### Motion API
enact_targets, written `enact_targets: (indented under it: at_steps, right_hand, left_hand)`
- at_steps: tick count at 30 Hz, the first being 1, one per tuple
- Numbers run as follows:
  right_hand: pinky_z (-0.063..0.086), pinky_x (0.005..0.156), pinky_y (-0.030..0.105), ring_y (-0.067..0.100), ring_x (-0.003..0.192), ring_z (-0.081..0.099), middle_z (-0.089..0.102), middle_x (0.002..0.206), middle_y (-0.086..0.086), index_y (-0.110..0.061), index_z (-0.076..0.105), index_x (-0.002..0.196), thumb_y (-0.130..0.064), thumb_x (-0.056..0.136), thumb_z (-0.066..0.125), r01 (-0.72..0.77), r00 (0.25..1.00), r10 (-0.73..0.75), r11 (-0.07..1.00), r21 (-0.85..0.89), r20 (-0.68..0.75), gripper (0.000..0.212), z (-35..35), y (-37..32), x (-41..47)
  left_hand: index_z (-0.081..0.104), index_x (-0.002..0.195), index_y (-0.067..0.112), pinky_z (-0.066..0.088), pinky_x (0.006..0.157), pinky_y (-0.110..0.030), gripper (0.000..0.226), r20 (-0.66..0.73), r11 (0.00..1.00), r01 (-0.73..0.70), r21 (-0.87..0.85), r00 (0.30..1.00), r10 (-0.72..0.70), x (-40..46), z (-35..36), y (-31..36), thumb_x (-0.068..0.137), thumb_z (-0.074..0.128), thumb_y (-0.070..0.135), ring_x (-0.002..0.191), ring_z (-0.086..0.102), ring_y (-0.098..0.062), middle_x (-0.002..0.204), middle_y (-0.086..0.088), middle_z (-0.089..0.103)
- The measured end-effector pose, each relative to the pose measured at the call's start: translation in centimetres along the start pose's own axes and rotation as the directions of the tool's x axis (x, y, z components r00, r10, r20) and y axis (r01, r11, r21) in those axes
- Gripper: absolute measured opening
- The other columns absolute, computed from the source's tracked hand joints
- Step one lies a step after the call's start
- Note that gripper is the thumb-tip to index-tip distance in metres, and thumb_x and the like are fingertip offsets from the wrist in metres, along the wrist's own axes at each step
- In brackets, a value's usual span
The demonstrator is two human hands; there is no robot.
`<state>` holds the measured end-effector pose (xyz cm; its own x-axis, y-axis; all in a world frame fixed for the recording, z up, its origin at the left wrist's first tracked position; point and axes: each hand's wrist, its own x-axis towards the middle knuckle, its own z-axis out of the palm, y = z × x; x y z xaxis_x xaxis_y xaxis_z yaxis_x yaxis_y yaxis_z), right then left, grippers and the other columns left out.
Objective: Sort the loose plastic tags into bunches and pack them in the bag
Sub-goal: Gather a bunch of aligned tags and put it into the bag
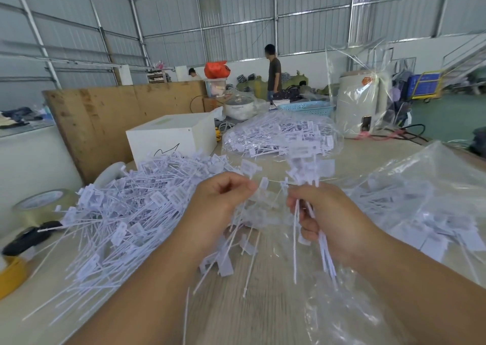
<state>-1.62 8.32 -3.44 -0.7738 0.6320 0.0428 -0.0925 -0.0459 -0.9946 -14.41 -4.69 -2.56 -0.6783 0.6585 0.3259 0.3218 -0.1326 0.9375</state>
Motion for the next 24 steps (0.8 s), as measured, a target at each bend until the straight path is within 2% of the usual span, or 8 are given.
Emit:
enact_targets:
  at_steps: [5, 9, 12, 14, 16, 18, 21, 24]
  right_hand:
    - [0.036, 0.046, 0.024, 0.010, 0.048, 0.045, 0.052, 0.057, 0.000, -0.003, 0.060, 0.076, -0.025, 0.089, 0.064, 0.246, 0.958, -0.183, 0.922, -0.299, 0.222, 0.026, 2.3, 0.6, -1.6]
    - [0.048, 0.066, 0.045, 0.019, 0.067, 0.051, 0.059, 0.084, 0.017, -0.005, 0.061, 0.095, -0.030, 0.098, 0.051, 0.444, 0.896, -0.392, 0.773, -0.453, 0.209, 0.027, 3.1, 0.8, -2.1]
    - [0.050, 0.070, 0.031, 0.010, 0.076, 0.059, 0.062, 0.083, -0.003, -0.018, 0.060, 0.092, -0.019, 0.099, 0.050, 0.514, 0.858, -0.471, 0.776, -0.366, 0.206, 0.013, 3.3, 0.7, -2.1]
    - [0.049, 0.067, 0.025, 0.008, 0.074, 0.060, 0.061, 0.078, -0.012, -0.023, 0.057, 0.089, -0.017, 0.101, 0.046, 0.524, 0.851, -0.471, 0.787, -0.325, 0.230, 0.017, 3.4, 0.8, -1.9]
    - [0.053, 0.062, 0.033, 0.017, 0.068, 0.062, 0.061, 0.074, -0.010, -0.018, 0.056, 0.092, -0.015, 0.102, 0.044, 0.494, 0.868, -0.445, 0.821, -0.285, 0.223, 0.017, 3.4, 1.0, -1.7]
    - [0.050, 0.055, 0.028, 0.014, 0.057, 0.059, 0.060, 0.067, -0.007, -0.014, 0.058, 0.090, -0.010, 0.102, 0.043, 0.459, 0.887, -0.418, 0.847, -0.270, 0.196, 0.019, 2.9, 1.1, -1.5]
    - [0.046, 0.054, 0.021, 0.008, 0.052, 0.055, 0.059, 0.062, -0.009, -0.019, 0.057, 0.076, -0.005, 0.099, 0.043, 0.448, 0.893, -0.398, 0.821, -0.354, 0.208, 0.030, 2.3, 1.2, -1.3]
    - [0.048, 0.059, 0.025, 0.000, 0.056, 0.056, 0.061, 0.066, -0.015, -0.034, 0.058, 0.075, -0.011, 0.098, 0.045, 0.432, 0.888, -0.311, 0.817, -0.382, 0.338, 0.035, 2.5, 1.6, -1.8]
  left_hand:
    - [0.066, 0.059, 0.024, 0.037, 0.048, -0.024, 0.023, -0.022, 0.983, 0.001, -0.183, 1.000, -0.005, 0.0, 1.1, 0.0, 0.080, 0.068, 0.015, 0.047, 0.047, -0.012, 0.055, 0.001, 0.057]
    - [0.062, 0.058, 0.022, 0.036, 0.044, -0.023, 0.019, 0.023, 0.975, -0.042, -0.220, 0.999, 0.048, -0.2, 1.3, 0.3, 0.075, 0.063, 0.013, 0.050, 0.045, -0.016, 0.059, -0.006, 0.055]
    - [0.063, 0.055, 0.021, 0.038, 0.042, -0.021, 0.036, 0.052, 0.964, -0.019, -0.264, 0.998, 0.033, -0.3, 1.2, 0.4, 0.086, 0.059, 0.003, 0.047, 0.045, -0.014, 0.055, -0.003, 0.055]
    - [0.067, 0.059, 0.018, 0.038, 0.042, -0.022, 0.028, 0.094, 0.958, -0.002, -0.286, 0.995, 0.030, -0.5, 1.5, 0.6, 0.085, 0.060, 0.009, 0.048, 0.047, -0.017, 0.058, -0.007, 0.057]
    - [0.068, 0.062, 0.016, 0.037, 0.042, -0.023, 0.021, 0.126, 0.962, -0.001, -0.274, 0.991, 0.037, -0.6, 1.5, 1.0, 0.081, 0.060, 0.018, 0.050, 0.048, -0.019, 0.061, -0.009, 0.058]
    - [0.069, 0.064, 0.016, 0.037, 0.044, -0.025, 0.027, 0.122, 0.980, -0.035, -0.197, 0.991, 0.060, -0.6, 1.1, 1.2, 0.088, 0.057, 0.018, 0.051, 0.050, -0.019, 0.060, -0.007, 0.059]
    - [0.073, 0.069, 0.019, 0.039, 0.044, -0.025, 0.040, -0.026, 0.982, -0.080, -0.172, 0.997, 0.077, -0.3, 0.1, 1.7, 0.095, 0.044, 0.007, 0.052, 0.051, -0.016, 0.065, -0.004, 0.064]
    - [0.069, 0.095, 0.024, 0.050, 0.059, -0.025, 0.018, -0.120, 0.944, -0.108, -0.312, 0.990, 0.073, -0.1, -0.4, 2.3, 0.093, 0.053, 0.033, 0.075, 0.061, -0.015, 0.084, 0.003, 0.069]
